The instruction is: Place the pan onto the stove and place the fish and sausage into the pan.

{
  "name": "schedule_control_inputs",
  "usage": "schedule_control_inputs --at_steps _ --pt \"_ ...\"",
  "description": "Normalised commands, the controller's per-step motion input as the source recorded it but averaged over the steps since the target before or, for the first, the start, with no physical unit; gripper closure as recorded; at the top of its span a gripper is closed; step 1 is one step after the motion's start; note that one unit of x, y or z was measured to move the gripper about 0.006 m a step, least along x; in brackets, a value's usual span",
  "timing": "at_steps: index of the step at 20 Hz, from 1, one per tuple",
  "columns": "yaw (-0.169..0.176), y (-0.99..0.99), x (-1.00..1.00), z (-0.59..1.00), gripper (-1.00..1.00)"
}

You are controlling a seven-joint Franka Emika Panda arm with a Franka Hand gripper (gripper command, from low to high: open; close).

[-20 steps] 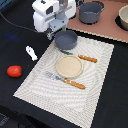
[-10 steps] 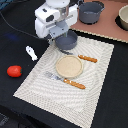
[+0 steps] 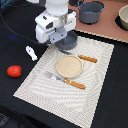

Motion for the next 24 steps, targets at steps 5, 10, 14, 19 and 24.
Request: schedule_control_inputs --at_steps 5,10,14,19,24 --pt "-0.012 0.08 0.03 -0.13 1.00" --pt "-0.006 0.04 0.04 -0.09 1.00" --pt "-0.002 0.02 0.06 -0.04 1.00" --pt "-0.002 0.00 0.04 -0.02 1.00" --pt "-0.054 0.00 0.05 0.56 1.00"
